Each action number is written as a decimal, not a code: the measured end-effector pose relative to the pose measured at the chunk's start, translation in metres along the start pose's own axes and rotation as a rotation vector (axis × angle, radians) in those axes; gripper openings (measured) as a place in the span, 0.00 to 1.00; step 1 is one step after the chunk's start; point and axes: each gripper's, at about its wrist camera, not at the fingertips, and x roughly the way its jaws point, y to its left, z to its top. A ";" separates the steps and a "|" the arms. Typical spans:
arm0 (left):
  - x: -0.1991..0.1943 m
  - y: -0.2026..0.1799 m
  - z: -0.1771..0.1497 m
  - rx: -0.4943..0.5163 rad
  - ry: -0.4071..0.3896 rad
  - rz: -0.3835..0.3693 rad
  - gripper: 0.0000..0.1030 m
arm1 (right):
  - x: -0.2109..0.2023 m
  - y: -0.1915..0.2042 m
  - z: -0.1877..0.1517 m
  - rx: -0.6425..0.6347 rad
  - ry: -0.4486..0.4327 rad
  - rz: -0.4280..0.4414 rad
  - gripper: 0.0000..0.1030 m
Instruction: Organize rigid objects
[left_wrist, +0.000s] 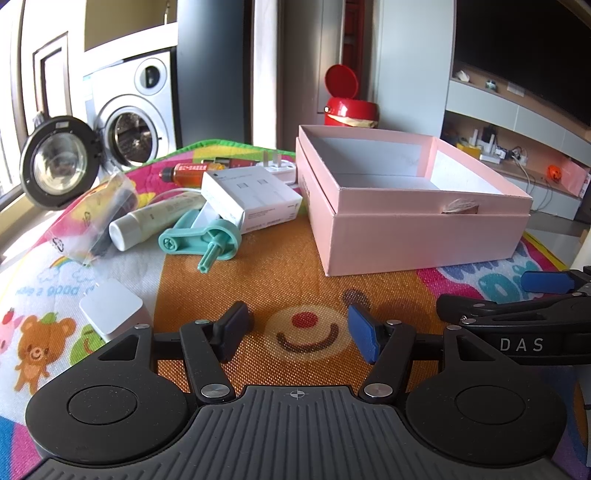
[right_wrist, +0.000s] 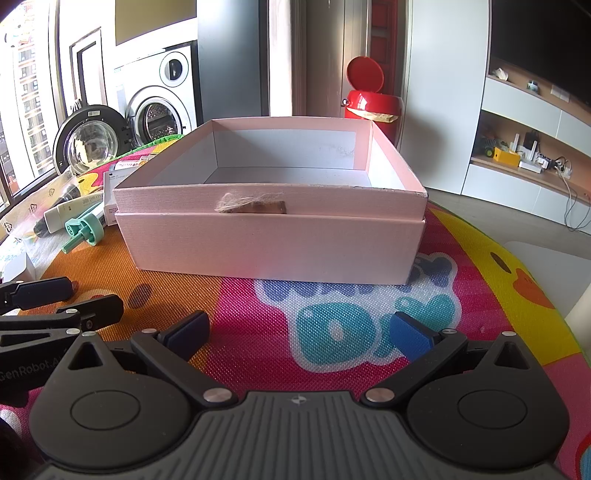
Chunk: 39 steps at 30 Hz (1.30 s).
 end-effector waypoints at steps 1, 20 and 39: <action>0.000 0.000 0.000 -0.001 0.000 -0.001 0.64 | 0.000 0.000 0.000 0.001 0.000 0.000 1.00; 0.001 0.002 0.000 -0.008 -0.001 -0.005 0.64 | 0.000 0.000 0.000 0.001 0.000 0.000 1.00; 0.001 0.000 0.000 0.011 -0.002 0.009 0.64 | 0.000 -0.001 0.000 0.001 0.000 0.000 1.00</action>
